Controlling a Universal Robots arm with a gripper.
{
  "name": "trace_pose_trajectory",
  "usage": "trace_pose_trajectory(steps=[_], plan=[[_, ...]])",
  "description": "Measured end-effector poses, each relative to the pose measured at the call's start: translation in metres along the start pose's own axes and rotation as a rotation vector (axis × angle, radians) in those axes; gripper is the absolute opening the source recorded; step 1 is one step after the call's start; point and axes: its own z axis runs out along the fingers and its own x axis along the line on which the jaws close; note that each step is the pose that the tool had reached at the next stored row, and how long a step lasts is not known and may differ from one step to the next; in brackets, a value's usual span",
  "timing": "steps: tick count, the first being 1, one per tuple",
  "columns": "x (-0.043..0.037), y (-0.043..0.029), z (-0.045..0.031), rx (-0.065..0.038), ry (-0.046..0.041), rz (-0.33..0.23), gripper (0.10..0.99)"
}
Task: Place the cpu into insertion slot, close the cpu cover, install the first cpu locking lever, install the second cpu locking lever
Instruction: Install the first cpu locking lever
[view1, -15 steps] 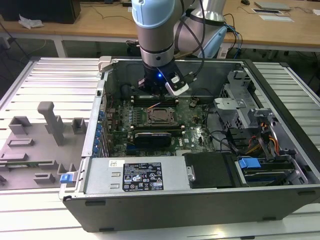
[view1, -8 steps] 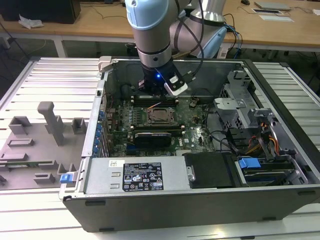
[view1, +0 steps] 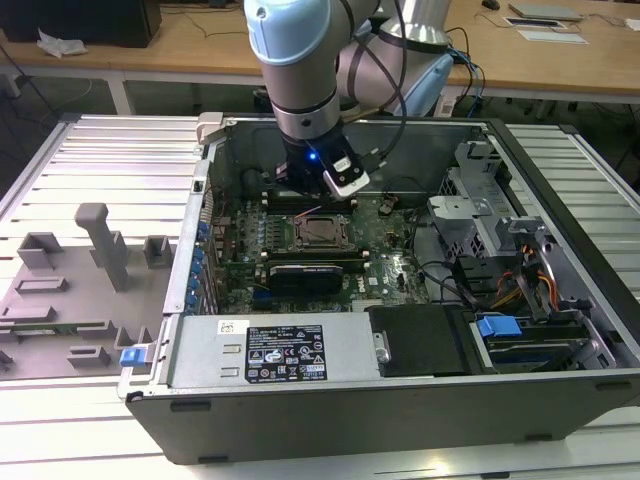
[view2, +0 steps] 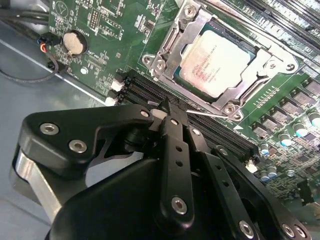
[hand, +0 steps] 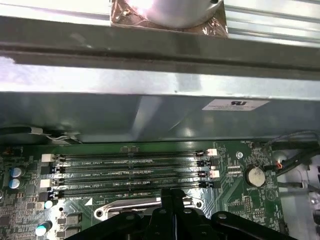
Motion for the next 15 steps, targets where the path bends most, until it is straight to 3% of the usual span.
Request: trace_pose_trajectory(steps=[4, 10, 15], plan=[[0.0018, 0.0003, 0.0022, 0.005, -0.0071, 0.025, 0.106], [0.0027, 0.0043, 0.0042, 0.01, -0.0101, 0.036, 0.106], [0.0032, 0.0088, 0.0062, 0.02, -0.0119, 0.04, 0.106]])
